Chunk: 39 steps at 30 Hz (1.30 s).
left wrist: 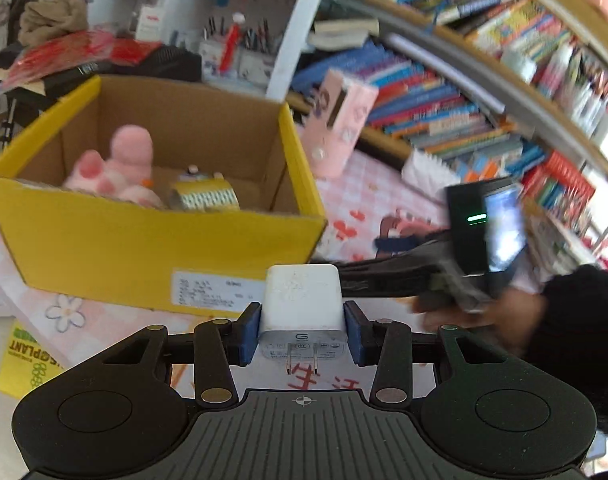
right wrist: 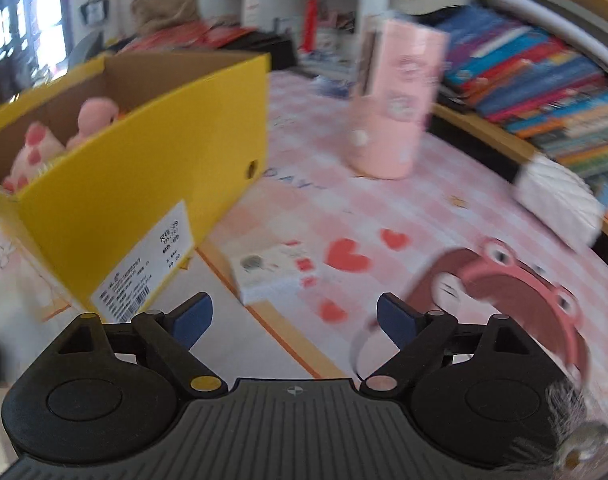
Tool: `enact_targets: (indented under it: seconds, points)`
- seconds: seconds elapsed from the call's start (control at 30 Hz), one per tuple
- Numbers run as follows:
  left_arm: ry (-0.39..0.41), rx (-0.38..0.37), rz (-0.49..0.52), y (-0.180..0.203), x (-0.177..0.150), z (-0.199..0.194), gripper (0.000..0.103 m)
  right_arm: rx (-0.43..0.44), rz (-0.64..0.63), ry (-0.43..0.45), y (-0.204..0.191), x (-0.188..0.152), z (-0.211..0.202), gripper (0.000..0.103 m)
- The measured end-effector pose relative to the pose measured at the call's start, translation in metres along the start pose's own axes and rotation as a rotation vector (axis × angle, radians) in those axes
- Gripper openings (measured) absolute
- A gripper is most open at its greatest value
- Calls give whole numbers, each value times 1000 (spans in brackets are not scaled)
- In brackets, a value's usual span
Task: Organize objects
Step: 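Grasp the white charger with the left tool while the right tool grasps the card box, then carry the charger and card box with both tools over the yellow box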
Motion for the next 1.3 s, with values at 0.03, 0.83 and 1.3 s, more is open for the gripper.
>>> enact_targets:
  seconds: [0.03,0.83,1.3]
  points:
    - [12,-2,-7,-1,1,-4,41,1,2,-11,-1,3,8,89]
    - [96,-164,0,-24,8,-46,41,-115,343,46,-16,-33,-117,53]
    - [66,-228,31,-85,-14,-96,41,-168,406,13,-136,-70,-158,53]
Point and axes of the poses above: each gripper's, at about its wrist camera, not at the fingertips, and z roughly the way its jaws point, y to its right, x to its top, the point moved 8 cm from there along z, roughly the way its jaws point, and after that the axes turned 7 degrees about -y, right-handed, at the moved point
